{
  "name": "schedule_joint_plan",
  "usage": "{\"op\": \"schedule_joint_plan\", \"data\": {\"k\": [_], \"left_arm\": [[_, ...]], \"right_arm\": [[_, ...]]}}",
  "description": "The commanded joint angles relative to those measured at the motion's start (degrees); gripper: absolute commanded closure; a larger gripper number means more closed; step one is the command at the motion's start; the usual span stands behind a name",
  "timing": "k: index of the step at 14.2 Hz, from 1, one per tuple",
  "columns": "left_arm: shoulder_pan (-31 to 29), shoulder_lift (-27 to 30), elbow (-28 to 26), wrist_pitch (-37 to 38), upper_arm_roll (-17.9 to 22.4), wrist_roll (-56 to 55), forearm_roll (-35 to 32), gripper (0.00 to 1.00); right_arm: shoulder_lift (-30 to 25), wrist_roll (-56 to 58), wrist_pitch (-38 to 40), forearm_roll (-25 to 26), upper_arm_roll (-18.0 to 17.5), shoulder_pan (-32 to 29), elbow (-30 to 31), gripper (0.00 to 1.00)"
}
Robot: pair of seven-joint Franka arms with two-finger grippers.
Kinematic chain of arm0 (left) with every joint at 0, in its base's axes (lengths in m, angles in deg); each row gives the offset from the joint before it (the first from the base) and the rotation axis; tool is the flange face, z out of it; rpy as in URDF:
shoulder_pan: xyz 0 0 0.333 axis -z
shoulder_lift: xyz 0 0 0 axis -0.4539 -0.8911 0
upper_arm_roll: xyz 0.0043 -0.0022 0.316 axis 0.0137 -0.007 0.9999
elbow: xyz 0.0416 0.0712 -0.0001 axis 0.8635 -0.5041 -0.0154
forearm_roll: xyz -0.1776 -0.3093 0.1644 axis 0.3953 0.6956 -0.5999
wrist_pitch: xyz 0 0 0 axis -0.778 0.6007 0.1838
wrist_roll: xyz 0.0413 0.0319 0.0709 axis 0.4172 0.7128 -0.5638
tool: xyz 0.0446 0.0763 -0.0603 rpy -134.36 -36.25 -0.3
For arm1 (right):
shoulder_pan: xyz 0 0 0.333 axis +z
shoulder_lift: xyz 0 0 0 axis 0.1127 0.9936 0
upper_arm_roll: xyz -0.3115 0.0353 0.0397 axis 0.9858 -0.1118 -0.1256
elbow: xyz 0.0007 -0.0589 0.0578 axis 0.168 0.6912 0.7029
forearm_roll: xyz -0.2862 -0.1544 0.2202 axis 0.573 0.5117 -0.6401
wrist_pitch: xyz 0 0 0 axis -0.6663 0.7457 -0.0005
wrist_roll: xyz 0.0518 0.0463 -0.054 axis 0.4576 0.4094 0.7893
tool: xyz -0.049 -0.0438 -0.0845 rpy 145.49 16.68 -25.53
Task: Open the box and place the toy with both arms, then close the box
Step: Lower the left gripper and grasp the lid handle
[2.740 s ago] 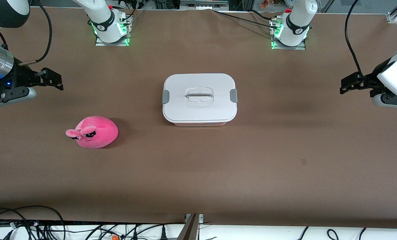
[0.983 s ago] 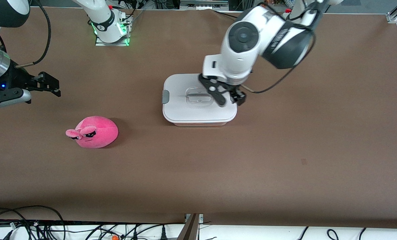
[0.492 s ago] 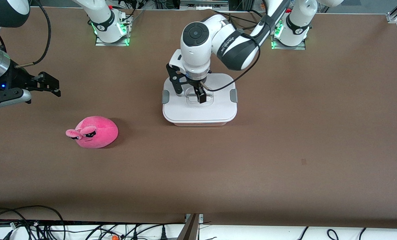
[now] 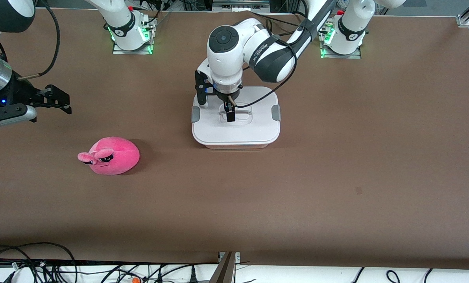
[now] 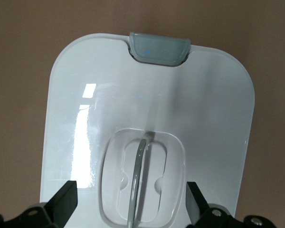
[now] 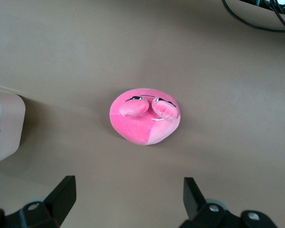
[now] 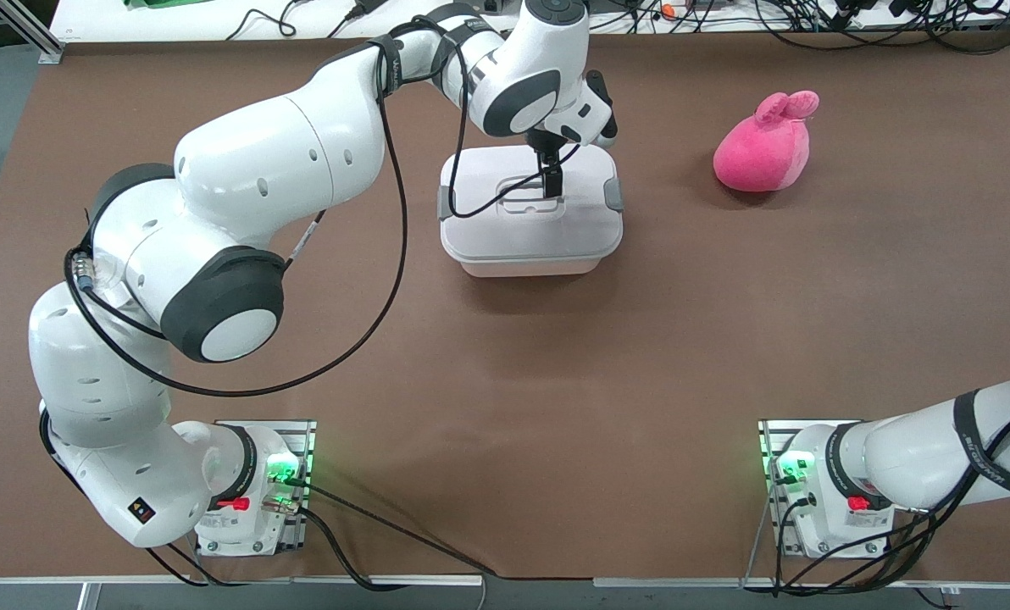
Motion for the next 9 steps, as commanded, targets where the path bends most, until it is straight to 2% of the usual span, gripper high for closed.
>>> {"op": "schedule_joint_plan", "data": {"k": [1, 9], "left_arm": [[0.68, -0.49, -0.9, 0.13, 0.81, 1.7, -2.43, 0.0], [0.06, -0.41, -2.23, 0.31, 0.72, 1.78, -3.94, 0.0]], "right_arm": [[-0.22, 0.07, -0.29, -0.27, 0.14, -0.36, -0.45, 0.0], [-0.39, 0.33, 0.76, -4.3, 1.54, -0.89, -0.54, 0.0]]}}
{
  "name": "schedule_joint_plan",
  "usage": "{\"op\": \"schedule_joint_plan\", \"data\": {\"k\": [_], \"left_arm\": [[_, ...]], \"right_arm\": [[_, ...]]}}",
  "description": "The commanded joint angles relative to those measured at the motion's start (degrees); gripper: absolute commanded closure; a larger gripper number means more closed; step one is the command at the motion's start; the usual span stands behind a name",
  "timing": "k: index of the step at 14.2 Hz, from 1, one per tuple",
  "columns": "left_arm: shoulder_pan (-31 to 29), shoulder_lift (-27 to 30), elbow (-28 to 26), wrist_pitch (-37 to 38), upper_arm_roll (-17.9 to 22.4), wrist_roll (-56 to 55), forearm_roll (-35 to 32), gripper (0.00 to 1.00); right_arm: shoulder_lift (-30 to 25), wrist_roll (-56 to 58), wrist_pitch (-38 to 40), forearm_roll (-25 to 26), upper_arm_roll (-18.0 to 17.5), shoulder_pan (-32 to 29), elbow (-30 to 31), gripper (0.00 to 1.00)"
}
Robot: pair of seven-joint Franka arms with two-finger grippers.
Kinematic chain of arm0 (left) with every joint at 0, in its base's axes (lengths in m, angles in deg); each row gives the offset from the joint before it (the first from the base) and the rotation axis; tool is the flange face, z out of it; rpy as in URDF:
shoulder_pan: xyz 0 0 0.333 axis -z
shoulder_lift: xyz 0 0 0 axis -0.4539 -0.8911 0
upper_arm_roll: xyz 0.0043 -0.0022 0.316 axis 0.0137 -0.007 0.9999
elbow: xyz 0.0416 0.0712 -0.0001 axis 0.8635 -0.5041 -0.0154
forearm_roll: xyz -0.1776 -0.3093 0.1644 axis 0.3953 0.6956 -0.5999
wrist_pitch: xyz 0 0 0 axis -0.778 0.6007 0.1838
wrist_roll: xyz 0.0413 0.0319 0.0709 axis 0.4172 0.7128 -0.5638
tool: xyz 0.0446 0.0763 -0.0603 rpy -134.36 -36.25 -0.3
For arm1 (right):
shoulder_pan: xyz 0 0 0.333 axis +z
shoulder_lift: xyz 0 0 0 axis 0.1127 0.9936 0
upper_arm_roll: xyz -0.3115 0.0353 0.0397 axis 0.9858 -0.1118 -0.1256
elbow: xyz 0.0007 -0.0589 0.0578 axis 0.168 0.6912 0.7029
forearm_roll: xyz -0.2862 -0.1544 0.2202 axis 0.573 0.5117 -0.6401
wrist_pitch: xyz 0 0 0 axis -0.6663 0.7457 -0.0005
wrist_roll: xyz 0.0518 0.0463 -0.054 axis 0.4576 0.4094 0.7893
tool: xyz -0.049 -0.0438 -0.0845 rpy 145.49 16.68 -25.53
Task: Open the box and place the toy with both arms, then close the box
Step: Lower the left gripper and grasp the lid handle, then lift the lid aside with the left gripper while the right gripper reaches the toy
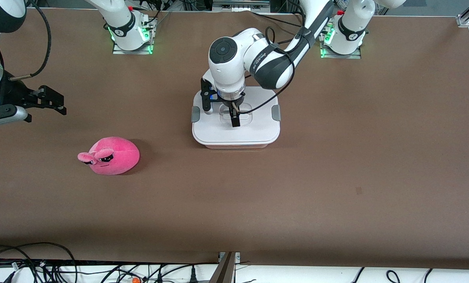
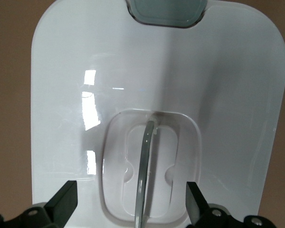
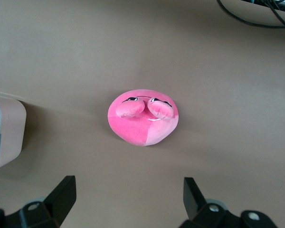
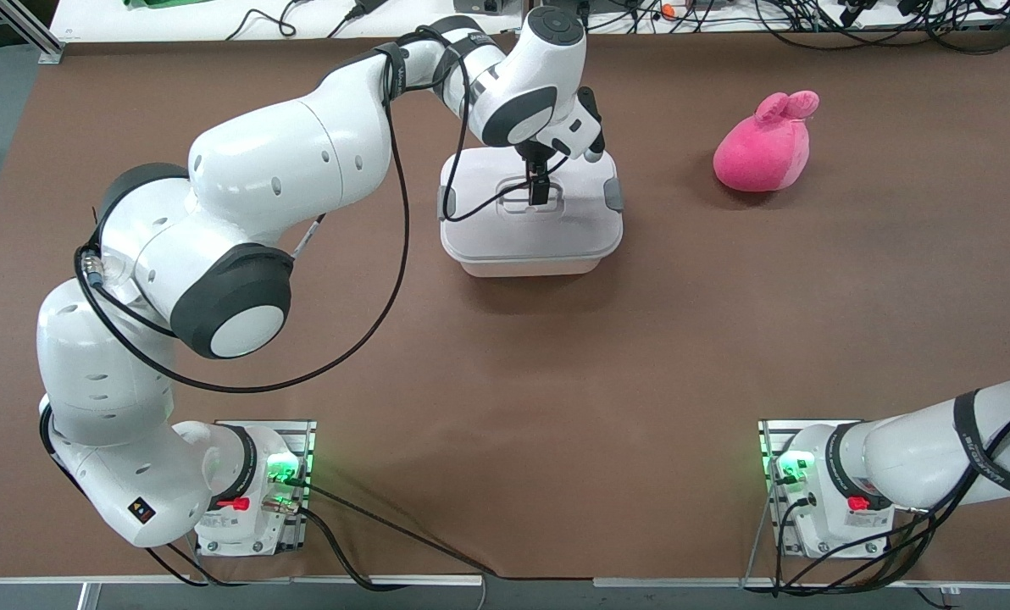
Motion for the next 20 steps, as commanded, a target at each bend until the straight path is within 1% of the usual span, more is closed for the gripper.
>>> {"op": "schedule_joint_plan", "data": {"k": [1, 2, 3, 5, 6, 7, 10, 13, 14, 15, 17, 18, 20], "left_arm": [[0.08, 0.88, -0.59, 0.26, 0.15, 0.9, -0.97, 0.12], [0.08, 1.14, -0.68, 0.52, 0.15, 0.11, -0.79, 0.47], [0.16, 1.23, -0.68, 0.69, 0.23, -0.25, -0.79, 0.54], [0.16, 1.23, -0.6, 0.7, 0.15, -0.25, -0.79, 0.82], [0.08, 1.23, -0.51, 0.7, 0.15, -0.25, -0.71, 0.94], [0.08, 1.41, -0.51, 0.7, 0.15, -0.25, -0.53, 1.0], [0.08, 2.37, -0.16, 0.87, 0.15, -0.25, -0.35, 1.0], [0.07, 3.78, 0.55, 3.41, 0.15, -0.34, 0.0, 1.0], [-0.01, 4.48, 0.55, 4.03, 0.23, -0.25, 0.26, 1.0], [-0.19, 5.27, 0.63, 4.91, 0.32, -0.25, 0.7, 1.0], [-1.32, 6.85, 0.72, 6.58, 0.24, -0.16, 1.66, 1.0], [-1.77, 7.64, 0.64, 7.28, 0.41, -0.07, 1.67, 1.0], [-4.04, 8.61, 0.64, 9.3, 0.15, 0.28, 1.76, 1.0]], "right_arm": [[-0.54, 0.58, 0.93, -2.75, 0.59, -0.6, -0.54, 0.0], [-0.54, 0.75, 0.93, -3.1, 1.56, -0.6, -0.54, 0.0], [-0.54, 0.84, 0.93, -3.28, 2.0, -0.6, -0.54, 0.0], [-0.28, 1.02, 0.93, -3.2, 1.66, -0.6, -0.45, 0.0], [-0.1, 1.1, 0.93, -3.11, 1.57, -0.51, -0.45, 0.0], [-0.18, 1.19, 1.28, -3.11, 1.65, -0.51, -0.45, 0.0], [0.69, 1.98, 2.51, -3.11, 2.1, -0.68, -0.36, 0.0], [2.18, 2.69, 1.63, -2.32, 2.01, -0.16, 0.78, 0.0], [3.32, 2.51, -0.2, -2.23, 2.01, -0.16, 1.74, 0.0], [3.68, 2.34, -3.0, -2.23, 2.09, -0.16, 4.01, 0.0], [3.59, 1.81, -10.19, -2.05, 2.01, 0.02, 10.59, 0.0], [3.94, 1.89, -13.28, -2.05, 1.92, 0.11, 12.62, 0.0], [6.83, 2.59, -16.03, -2.05, 1.83, 0.2, 13.52, 0.0]]}}
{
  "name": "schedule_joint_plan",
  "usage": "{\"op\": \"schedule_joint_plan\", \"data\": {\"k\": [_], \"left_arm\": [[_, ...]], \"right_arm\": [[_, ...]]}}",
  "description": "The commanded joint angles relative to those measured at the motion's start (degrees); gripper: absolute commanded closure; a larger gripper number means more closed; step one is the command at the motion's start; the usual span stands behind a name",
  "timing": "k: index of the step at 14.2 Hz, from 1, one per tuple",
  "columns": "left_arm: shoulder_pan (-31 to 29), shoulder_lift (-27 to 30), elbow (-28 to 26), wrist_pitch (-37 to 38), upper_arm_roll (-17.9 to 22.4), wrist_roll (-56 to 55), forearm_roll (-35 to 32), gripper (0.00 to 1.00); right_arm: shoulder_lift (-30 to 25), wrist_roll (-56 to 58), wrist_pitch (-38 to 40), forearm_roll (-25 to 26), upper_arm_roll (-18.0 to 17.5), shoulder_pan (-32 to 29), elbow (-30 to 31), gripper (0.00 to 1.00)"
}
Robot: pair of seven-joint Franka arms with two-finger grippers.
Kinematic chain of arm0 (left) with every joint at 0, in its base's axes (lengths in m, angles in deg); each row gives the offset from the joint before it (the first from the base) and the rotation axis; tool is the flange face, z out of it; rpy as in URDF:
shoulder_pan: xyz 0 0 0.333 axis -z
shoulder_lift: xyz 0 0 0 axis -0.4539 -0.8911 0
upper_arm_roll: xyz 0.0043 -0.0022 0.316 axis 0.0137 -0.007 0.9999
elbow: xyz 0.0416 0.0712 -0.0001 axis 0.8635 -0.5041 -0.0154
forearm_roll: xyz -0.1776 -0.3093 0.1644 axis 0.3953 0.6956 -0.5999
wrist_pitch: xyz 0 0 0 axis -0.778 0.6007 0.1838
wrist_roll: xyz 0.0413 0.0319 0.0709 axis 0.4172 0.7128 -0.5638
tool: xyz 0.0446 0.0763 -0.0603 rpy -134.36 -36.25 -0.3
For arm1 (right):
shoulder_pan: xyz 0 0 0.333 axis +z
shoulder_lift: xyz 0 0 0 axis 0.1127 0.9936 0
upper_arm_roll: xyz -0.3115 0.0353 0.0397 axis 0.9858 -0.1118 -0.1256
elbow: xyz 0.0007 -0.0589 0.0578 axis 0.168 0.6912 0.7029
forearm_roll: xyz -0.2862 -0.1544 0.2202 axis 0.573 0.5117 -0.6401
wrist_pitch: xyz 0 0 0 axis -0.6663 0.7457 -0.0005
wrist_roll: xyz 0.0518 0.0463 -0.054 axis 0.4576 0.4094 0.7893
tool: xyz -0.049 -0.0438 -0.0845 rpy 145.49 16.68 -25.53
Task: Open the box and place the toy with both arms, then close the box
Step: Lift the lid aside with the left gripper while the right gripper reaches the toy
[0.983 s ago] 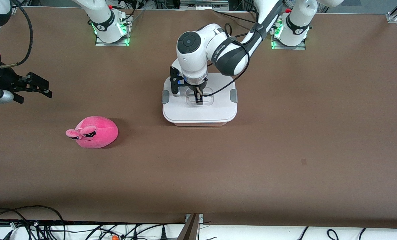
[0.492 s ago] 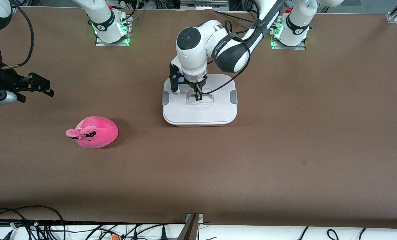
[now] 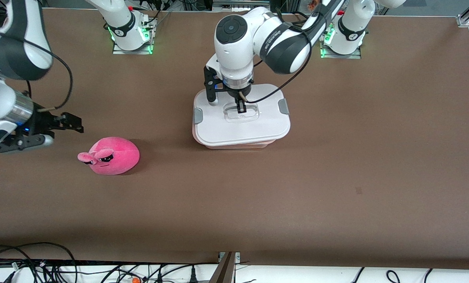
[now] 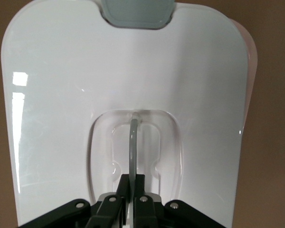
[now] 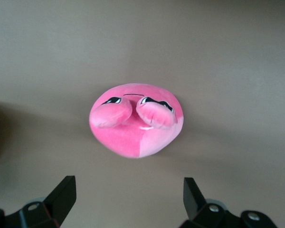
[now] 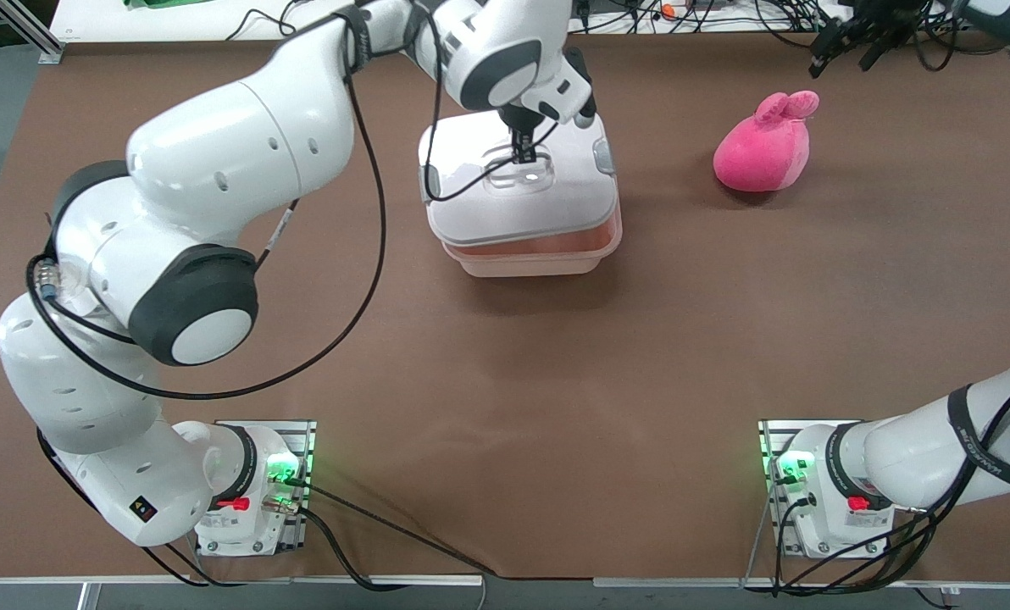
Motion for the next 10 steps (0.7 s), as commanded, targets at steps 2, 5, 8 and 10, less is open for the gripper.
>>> {"op": "schedule_joint_plan", "data": {"k": [2, 5, 8, 10], "left_arm": [[-4.66, 3.53, -0.33, 4.27, -0.19, 1.14, 2.52, 1.0], [-12.46, 6.0, -0.24, 6.56, -0.19, 4.04, 3.75, 1.0], [-21.69, 6.18, 0.28, 6.92, -0.28, 8.95, 4.81, 1.0], [-26.97, 6.09, 2.48, 7.01, -0.1, 14.47, 4.81, 1.0]], "right_arm": [[3.66, 1.15, -5.3, -0.22, -0.46, 0.33, 2.56, 0.0], [7.17, 1.15, -8.12, -0.22, -0.54, 1.03, 2.56, 0.0], [10.52, 1.15, -11.98, -0.31, -1.07, 1.03, 2.82, 0.0], [11.14, 1.15, -14.88, -0.31, -1.69, 1.03, 3.96, 0.0]]}}
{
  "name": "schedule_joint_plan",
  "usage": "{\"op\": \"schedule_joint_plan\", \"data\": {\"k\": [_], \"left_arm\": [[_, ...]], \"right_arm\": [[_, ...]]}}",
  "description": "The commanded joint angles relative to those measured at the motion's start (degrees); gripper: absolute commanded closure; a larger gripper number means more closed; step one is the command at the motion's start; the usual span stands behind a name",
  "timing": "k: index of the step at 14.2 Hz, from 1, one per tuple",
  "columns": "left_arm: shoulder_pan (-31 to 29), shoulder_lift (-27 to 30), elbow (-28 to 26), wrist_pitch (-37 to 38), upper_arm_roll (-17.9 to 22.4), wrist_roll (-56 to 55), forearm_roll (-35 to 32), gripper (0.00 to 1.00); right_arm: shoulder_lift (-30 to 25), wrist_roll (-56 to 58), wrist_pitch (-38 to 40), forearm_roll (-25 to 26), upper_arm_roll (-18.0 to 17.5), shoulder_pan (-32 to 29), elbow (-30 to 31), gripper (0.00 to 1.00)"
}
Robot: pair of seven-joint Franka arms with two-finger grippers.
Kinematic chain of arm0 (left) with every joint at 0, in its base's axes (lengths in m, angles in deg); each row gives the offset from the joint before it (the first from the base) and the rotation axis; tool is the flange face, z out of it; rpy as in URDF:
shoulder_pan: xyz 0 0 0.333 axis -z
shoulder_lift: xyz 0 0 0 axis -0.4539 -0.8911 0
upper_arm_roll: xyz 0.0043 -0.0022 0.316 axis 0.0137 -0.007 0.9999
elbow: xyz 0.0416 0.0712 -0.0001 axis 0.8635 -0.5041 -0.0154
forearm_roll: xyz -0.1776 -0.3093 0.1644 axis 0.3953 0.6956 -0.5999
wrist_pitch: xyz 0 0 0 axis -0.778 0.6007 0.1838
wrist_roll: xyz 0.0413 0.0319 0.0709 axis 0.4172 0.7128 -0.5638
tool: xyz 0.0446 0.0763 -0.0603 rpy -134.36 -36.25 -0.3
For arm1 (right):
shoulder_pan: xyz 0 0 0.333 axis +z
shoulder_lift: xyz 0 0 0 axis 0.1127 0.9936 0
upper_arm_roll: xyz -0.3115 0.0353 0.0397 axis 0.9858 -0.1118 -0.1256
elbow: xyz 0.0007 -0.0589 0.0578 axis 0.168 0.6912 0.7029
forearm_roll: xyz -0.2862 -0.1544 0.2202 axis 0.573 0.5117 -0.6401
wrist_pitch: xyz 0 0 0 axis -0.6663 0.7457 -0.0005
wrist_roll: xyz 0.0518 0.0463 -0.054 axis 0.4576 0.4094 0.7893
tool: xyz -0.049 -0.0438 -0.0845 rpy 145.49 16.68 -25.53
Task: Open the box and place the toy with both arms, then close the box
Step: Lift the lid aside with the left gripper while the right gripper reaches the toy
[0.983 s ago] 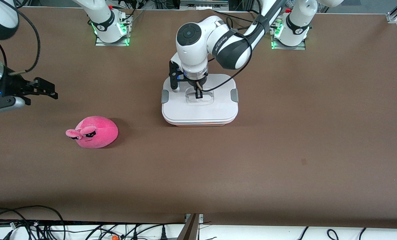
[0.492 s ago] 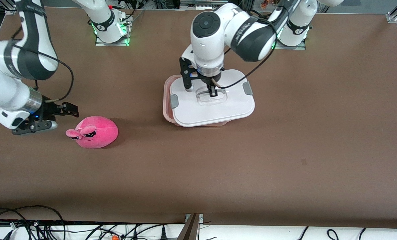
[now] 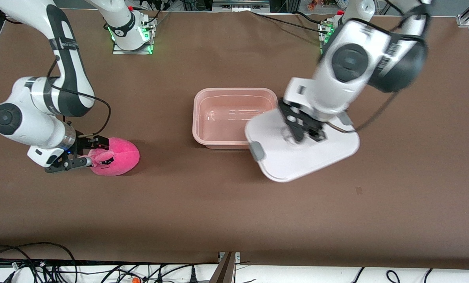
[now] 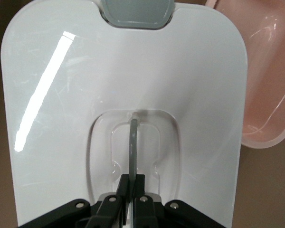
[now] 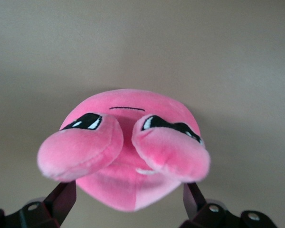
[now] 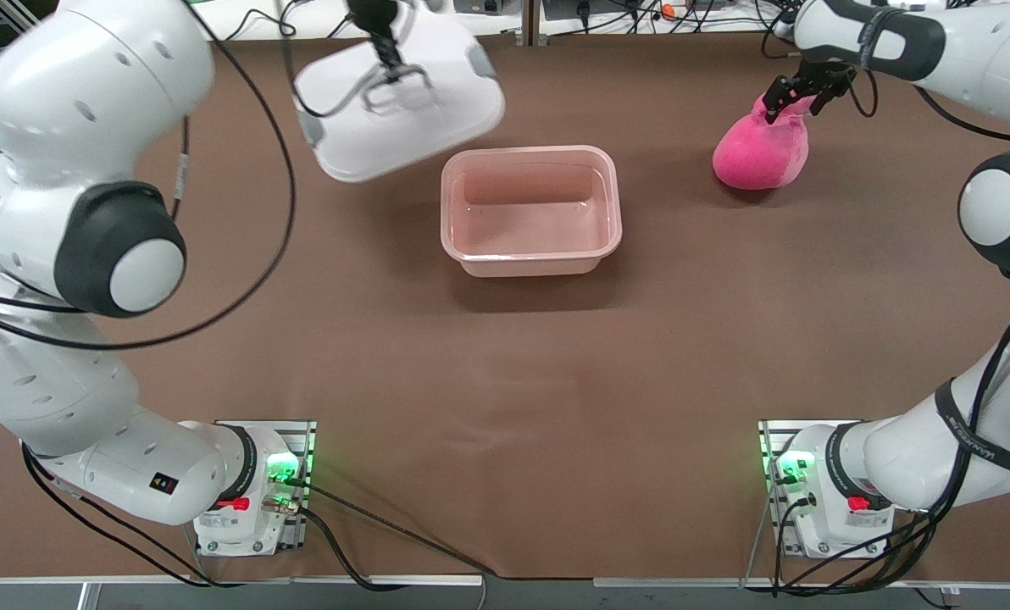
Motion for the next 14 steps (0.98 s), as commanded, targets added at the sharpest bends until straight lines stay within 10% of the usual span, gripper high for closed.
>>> {"op": "schedule_joint_plan", "data": {"k": [1, 5, 10, 14], "left_arm": [[-7.16, 0.58, 1.87, 1.11, -0.72, 7.52, 1.82, 1.0], [-14.82, 0.58, 1.96, 4.89, -0.63, 14.74, 3.84, 1.0], [-21.77, 0.67, 1.96, 8.05, -0.54, 19.05, 5.16, 1.0], [-24.76, 0.58, 1.87, 9.46, -0.54, 22.84, 5.34, 1.0]], "right_arm": [[0.46, 0.75, -3.88, -0.31, -0.66, -0.01, 1.64, 0.0], [1.16, 1.01, -5.73, -0.75, -0.75, -0.01, 2.7, 0.09], [1.16, 1.1, -5.73, -0.75, -0.75, 0.16, 2.79, 1.0], [0.29, 1.19, -5.12, -0.66, -0.75, 1.3, 2.09, 1.0]]}}
